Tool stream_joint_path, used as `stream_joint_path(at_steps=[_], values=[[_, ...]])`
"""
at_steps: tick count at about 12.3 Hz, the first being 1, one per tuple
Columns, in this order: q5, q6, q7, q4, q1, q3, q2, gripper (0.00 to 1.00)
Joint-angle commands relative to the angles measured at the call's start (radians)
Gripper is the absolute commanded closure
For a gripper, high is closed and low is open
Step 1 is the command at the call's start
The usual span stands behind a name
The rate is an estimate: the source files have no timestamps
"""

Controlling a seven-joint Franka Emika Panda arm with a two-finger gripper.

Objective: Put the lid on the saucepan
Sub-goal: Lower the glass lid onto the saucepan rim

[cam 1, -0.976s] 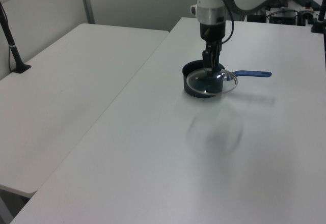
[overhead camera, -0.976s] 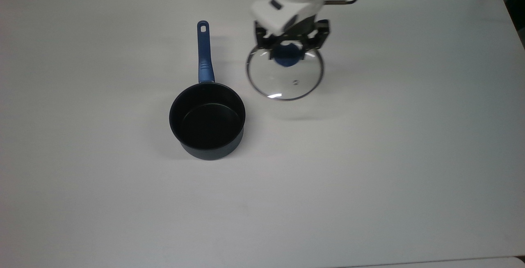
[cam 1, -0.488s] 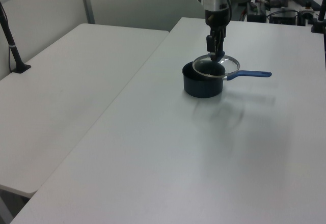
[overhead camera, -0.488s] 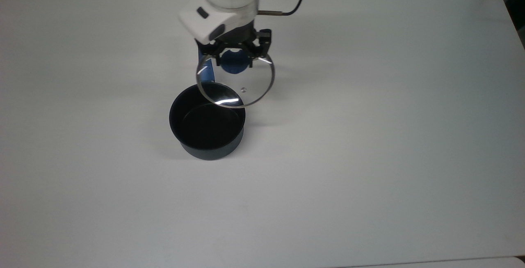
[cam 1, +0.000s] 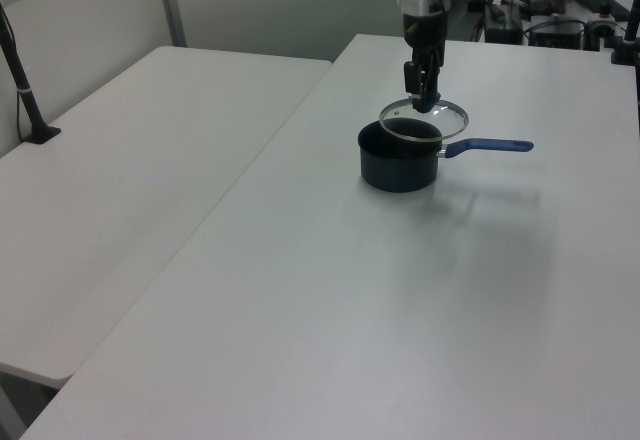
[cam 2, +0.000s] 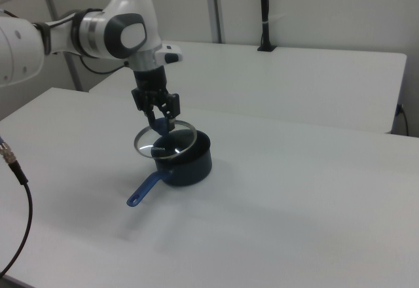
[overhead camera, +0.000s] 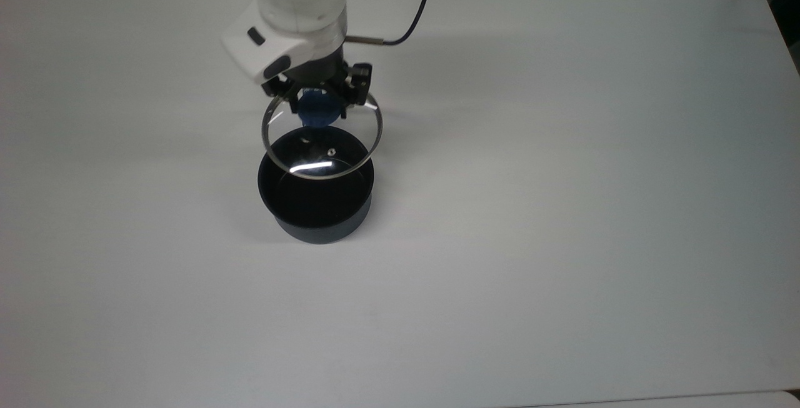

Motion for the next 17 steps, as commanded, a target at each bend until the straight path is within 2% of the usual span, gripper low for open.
stream_joint_path(at_steps=[1, 5, 17], values=[[-0.007, 0.036, -0.008, 0.059, -0.006, 0.002, 0.055, 0.65], [-0.007, 0.102, 0.032, 0.061, -0.004, 0.000, 0.101, 0.65], [-0.005, 0.148, 0.098, 0.084, -0.004, 0.003, 0.136, 0.65]])
